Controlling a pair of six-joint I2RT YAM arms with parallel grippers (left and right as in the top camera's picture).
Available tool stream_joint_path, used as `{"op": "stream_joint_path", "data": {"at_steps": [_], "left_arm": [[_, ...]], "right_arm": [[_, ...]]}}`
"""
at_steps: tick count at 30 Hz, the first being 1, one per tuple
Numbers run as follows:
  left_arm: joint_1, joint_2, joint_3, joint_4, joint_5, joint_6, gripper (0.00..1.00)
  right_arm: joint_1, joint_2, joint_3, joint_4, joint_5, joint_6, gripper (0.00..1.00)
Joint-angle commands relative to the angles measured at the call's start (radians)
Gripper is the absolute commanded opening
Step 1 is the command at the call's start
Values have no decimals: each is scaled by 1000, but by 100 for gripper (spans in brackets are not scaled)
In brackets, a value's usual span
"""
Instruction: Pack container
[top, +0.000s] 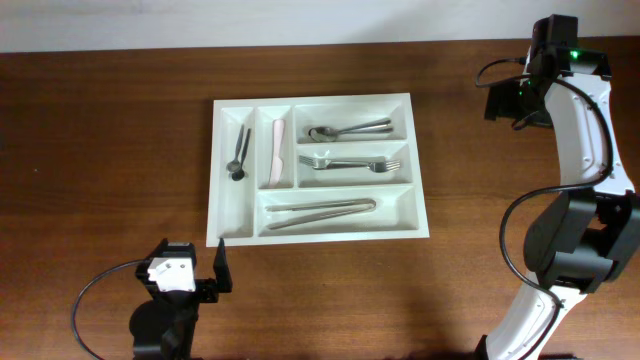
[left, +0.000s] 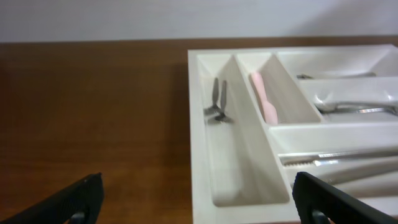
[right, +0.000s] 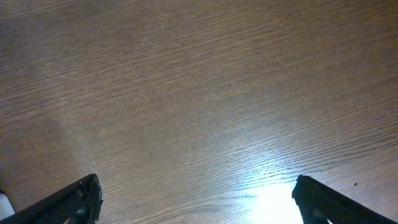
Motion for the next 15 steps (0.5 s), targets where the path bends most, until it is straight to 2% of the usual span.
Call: {"op": "stream_joint_path", "data": {"at_steps": [1, 15], "left_arm": [[18, -27, -7, 0, 11, 19, 99], [18, -26, -7, 1, 19, 19, 99]], "right_arm": [[5, -20, 9, 0, -2, -6, 99], [5, -20, 9, 0, -2, -6, 99]]}}
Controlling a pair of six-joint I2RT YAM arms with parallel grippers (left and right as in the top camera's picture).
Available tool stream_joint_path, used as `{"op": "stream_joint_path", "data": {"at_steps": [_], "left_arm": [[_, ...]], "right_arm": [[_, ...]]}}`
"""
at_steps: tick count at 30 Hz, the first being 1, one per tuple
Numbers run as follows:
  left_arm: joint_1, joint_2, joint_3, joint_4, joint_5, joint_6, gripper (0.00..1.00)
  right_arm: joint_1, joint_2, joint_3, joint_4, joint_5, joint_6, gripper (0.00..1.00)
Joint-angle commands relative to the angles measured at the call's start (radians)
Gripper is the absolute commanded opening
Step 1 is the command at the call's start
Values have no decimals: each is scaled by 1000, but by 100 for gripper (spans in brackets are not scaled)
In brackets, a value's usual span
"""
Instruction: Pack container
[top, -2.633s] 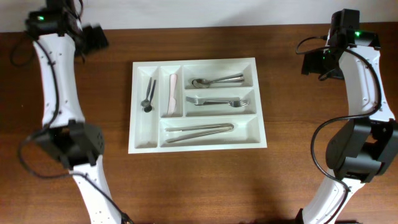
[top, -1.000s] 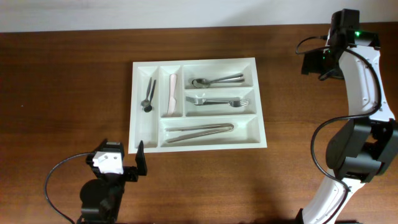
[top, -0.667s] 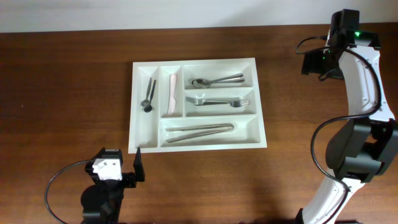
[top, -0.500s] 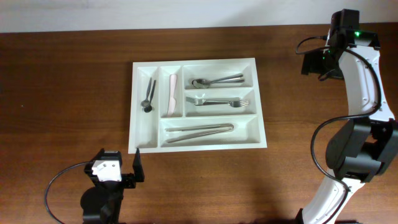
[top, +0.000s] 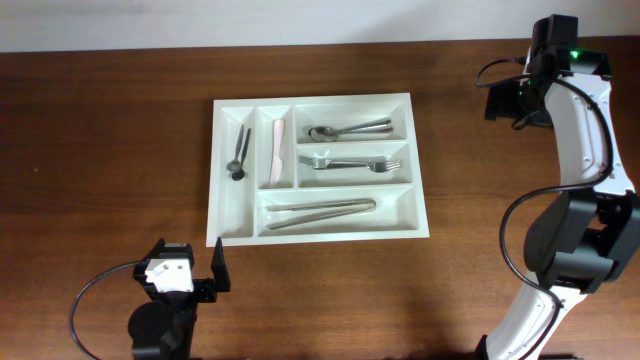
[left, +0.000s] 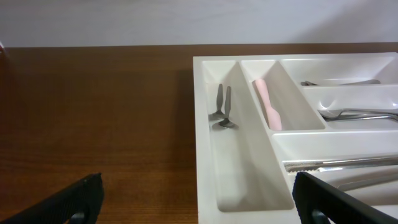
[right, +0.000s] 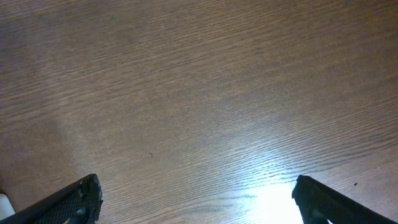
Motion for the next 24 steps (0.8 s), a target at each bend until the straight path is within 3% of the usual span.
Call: {"op": "stream_joint_path", "data": {"at_steps": [1, 17, 24], "left_arm": [[5, -10, -7, 0, 18, 18, 99], [5, -10, -7, 0, 18, 18, 99], [5, -10, -7, 0, 18, 18, 99]], "right_arm": [[5, -20, 9, 0, -2, -7, 99], [8, -22, 9, 0, -2, -7, 99], [33, -195, -2, 0, -2, -7, 99]]}}
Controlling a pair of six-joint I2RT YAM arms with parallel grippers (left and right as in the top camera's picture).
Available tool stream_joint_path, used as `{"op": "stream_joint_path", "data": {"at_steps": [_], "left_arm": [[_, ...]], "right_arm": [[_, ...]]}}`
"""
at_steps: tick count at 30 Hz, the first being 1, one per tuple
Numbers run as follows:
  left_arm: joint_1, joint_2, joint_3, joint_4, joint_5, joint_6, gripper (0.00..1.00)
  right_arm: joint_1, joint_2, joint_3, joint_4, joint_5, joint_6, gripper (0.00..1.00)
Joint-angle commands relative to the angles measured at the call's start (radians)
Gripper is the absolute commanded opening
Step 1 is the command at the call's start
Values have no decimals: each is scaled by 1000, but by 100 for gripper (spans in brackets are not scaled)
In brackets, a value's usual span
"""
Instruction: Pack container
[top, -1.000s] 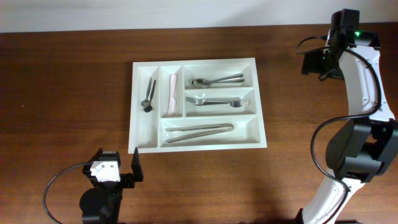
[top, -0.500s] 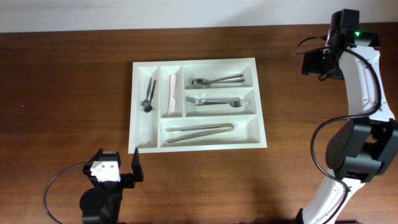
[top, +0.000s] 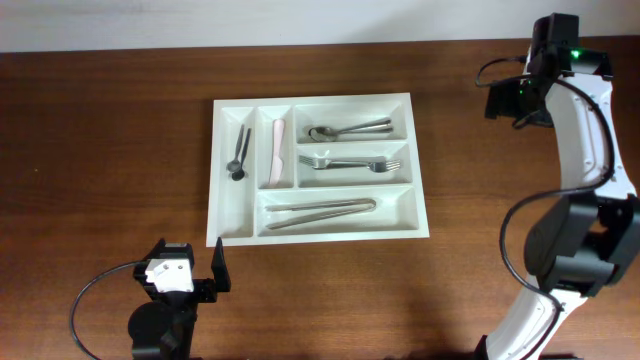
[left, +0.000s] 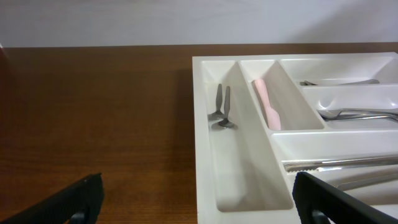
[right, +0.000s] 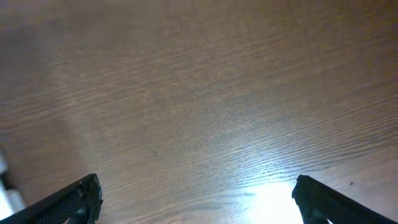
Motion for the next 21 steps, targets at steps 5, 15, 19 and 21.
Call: {"op": "stream_joint_path", "data": {"at_steps": [5, 15, 19, 21], "left_arm": [[5, -10, -7, 0, 15, 18, 99], [5, -10, -7, 0, 15, 18, 99], [5, -10, -7, 0, 15, 18, 99], [5, -10, -7, 0, 15, 18, 99]], "right_arm": [[58, -372, -79, 5, -2, -7, 99], [183, -893, -568, 61, 10, -7, 99], [201, -1085, -743, 192, 4, -7, 99], [201, -1186, -835, 277, -24, -7, 99]]}}
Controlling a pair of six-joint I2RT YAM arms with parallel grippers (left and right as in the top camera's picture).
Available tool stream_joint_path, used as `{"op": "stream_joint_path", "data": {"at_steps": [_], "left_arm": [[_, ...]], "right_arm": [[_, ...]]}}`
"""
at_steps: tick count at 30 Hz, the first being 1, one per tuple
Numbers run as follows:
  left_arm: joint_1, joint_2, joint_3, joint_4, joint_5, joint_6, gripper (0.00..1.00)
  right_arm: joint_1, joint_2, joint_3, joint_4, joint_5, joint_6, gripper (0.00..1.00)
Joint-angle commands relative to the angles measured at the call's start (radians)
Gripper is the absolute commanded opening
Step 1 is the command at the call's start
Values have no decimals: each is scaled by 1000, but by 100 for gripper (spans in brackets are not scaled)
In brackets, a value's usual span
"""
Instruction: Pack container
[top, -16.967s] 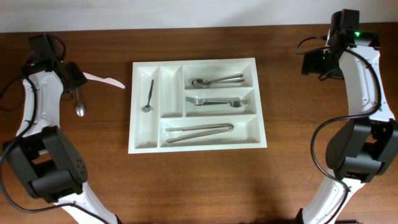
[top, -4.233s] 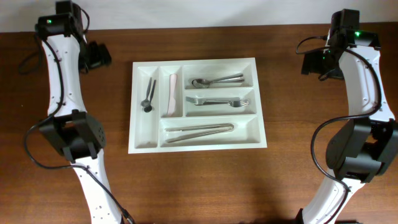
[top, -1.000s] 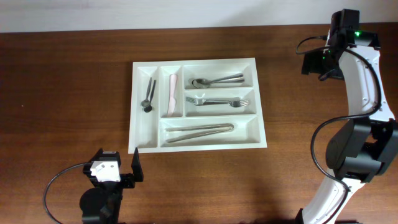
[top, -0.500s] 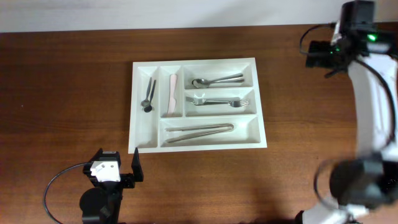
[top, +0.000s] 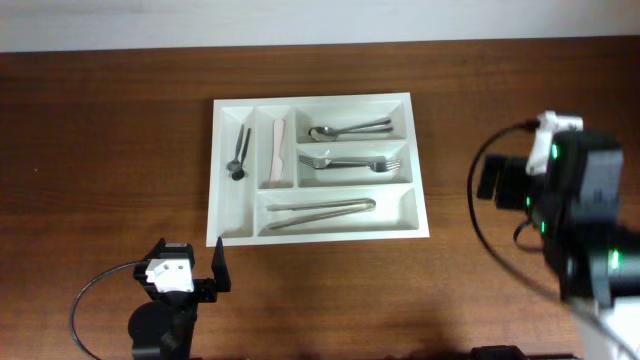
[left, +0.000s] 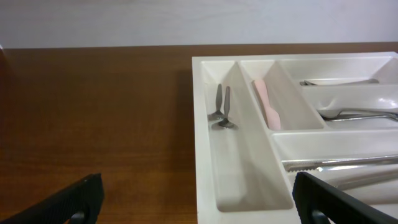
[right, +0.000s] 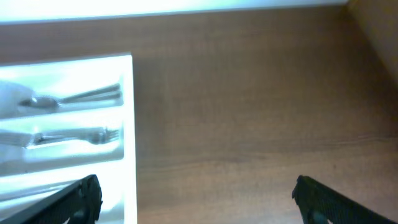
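A white cutlery tray (top: 415, 165) lies mid-table. Its compartments hold two small dark spoons (top: 238, 152), a pink utensil (top: 277, 150), a spoon (top: 348, 129), forks (top: 348, 161) and long tongs (top: 320, 209). My left gripper (top: 190, 268) sits open and empty near the table's front, just short of the tray's front left corner; its wrist view shows the tray (left: 205, 155) ahead and the small spoons (left: 221, 109). My right gripper (top: 492, 182) is open and empty to the right of the tray, facing the tray's right edge (right: 129, 124).
Bare brown wood surrounds the tray on all sides. The table's far edge meets a pale wall (left: 186, 22). The right arm's body and cable (top: 575, 220) occupy the right side of the table.
My right arm has moved from the far right back corner, where its camera saw only bare wood, to a spot right of the tray and now faces it. The left gripper has not moved.
My left gripper stood open at the tray's front left corner, then sat slightly farther back from it and stayed there. My right gripper stayed open over bare wood at the far right for three moments, and now faces the tray's right side. The cutlery has not shifted.
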Motion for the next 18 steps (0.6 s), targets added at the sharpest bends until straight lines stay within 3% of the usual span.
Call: {"op": "stream_joint_path", "data": {"at_steps": [1, 12, 18], "left_arm": [[5, -8, -5, 0, 15, 16, 99], [5, -8, -5, 0, 15, 16, 99], [5, -8, -5, 0, 14, 16, 99]], "right_arm": [[8, -204, -155, 124, -34, -7, 99], [8, -730, -769, 644, -169, -7, 99], [8, -909, -960, 695, -198, -7, 99]]}}
